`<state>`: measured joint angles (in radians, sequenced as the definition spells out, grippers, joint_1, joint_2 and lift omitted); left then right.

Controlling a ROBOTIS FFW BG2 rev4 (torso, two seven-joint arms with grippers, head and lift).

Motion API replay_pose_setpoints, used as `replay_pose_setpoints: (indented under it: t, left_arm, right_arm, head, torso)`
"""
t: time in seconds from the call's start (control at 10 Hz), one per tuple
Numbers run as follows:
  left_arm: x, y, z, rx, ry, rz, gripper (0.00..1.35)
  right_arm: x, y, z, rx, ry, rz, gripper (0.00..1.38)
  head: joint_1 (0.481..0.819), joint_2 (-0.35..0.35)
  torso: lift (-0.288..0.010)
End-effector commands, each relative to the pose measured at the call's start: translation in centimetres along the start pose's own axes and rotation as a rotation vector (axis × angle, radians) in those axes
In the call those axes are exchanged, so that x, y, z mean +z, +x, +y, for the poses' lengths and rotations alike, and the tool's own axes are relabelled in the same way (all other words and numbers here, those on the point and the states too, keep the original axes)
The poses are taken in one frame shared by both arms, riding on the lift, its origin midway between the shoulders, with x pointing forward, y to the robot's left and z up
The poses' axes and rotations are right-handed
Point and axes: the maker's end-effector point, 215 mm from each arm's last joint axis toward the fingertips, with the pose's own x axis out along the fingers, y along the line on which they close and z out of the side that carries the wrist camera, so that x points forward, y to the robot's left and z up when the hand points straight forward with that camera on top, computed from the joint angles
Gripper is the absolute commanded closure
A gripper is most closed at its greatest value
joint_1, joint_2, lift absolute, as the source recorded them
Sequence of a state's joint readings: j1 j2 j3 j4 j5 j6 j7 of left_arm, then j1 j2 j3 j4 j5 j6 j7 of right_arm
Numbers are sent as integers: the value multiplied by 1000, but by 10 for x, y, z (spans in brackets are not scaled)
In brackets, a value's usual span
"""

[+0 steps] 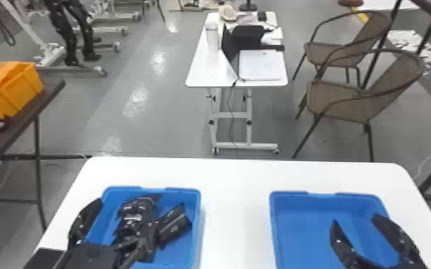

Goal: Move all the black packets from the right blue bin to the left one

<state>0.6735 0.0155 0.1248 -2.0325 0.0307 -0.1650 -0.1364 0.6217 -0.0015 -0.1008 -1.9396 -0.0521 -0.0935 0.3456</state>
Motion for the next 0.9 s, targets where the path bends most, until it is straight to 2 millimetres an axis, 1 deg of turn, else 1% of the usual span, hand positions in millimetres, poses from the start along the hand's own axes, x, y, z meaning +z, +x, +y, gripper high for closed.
replay_pose_setpoints:
  t: [0.0,0.1,0.8]
  left_arm:
    - [0,-1,3,16,-8,-2,102]
    - [1,-2,3,17,-5,-4,102]
    - [0,-3,5,20,-18,-3,104]
  right_arm:
    - [0,-6,-2,-23,-3,-7,300]
    - [-1,-7,-3,-25,-5,-8,300]
    - [0,-5,-3,-23,-4,-20,300]
  head:
    - [695,85]
    - [695,77]
    - [695,83]
  torso:
    - [0]
    - [0]
    - [0]
